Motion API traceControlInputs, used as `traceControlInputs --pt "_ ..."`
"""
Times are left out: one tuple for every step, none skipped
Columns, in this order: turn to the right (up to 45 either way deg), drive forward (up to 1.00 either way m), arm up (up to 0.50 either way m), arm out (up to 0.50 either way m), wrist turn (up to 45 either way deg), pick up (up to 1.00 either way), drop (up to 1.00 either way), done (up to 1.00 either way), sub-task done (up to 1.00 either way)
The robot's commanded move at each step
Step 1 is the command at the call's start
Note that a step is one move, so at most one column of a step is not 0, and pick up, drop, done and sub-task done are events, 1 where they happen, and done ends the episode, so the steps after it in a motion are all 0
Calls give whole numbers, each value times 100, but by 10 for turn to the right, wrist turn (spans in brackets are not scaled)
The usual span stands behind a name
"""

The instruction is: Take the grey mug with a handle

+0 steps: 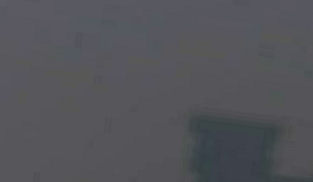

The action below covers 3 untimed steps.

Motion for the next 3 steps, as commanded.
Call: traceControlInputs --pt "0 0 0 0 450 0 0 0 0" --pt "0 0 0 0 450 0 0 0 0" --pt "0 0 0 0 450 0 0 0 0"
